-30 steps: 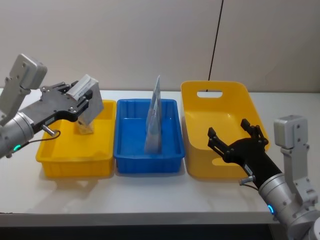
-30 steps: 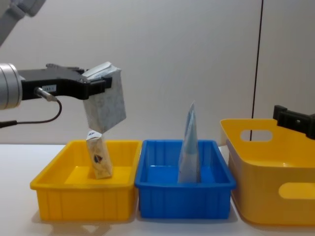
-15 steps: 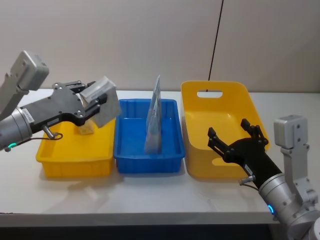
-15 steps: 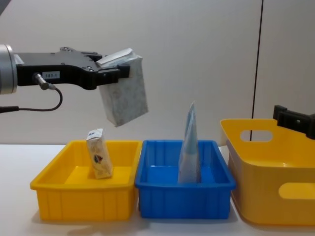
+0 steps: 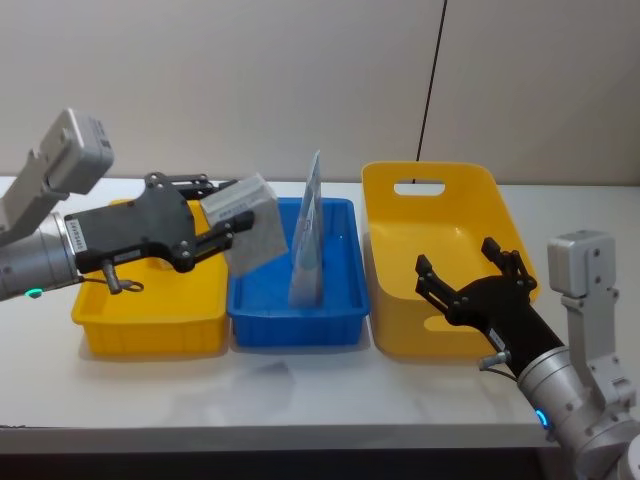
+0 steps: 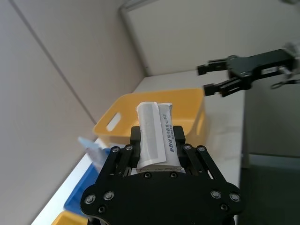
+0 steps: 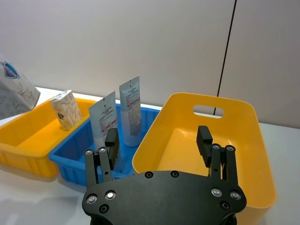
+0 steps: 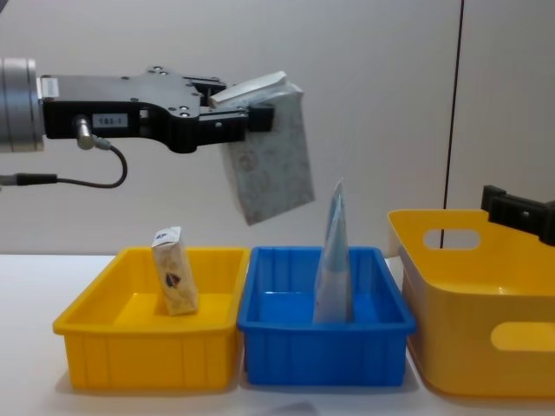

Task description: Bimanual collaborative sorting of washing and personal care products

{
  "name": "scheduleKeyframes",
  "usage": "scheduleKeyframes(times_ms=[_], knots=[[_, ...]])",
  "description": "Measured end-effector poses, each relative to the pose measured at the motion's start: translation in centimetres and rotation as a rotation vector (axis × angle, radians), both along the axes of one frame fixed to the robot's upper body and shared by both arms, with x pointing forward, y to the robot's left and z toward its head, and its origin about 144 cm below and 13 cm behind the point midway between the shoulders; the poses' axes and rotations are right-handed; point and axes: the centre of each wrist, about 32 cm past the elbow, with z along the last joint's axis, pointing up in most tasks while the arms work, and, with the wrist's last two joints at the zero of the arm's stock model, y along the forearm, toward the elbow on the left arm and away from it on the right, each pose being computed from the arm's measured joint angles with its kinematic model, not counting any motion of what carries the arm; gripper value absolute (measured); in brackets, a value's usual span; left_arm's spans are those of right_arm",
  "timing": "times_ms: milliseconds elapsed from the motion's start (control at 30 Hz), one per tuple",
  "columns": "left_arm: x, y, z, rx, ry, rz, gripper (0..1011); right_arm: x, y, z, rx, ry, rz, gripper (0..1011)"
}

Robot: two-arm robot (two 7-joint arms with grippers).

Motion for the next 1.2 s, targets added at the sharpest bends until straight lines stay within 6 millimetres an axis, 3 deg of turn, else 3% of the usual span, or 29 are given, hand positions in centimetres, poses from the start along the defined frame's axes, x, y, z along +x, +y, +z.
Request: scheduleKeyframes(times_ms=[633,1200], knots=[[0.5,-1.6,0.7,0.04,-0.033,-0.245,367,0.0,0.0,0.0,0.0,0.0,0.0,1000],[0.8,0.5,-0.3,0.07,-0.024,-0.269,367,0.0,0.0,0.0,0.0,0.0,0.0,1000]])
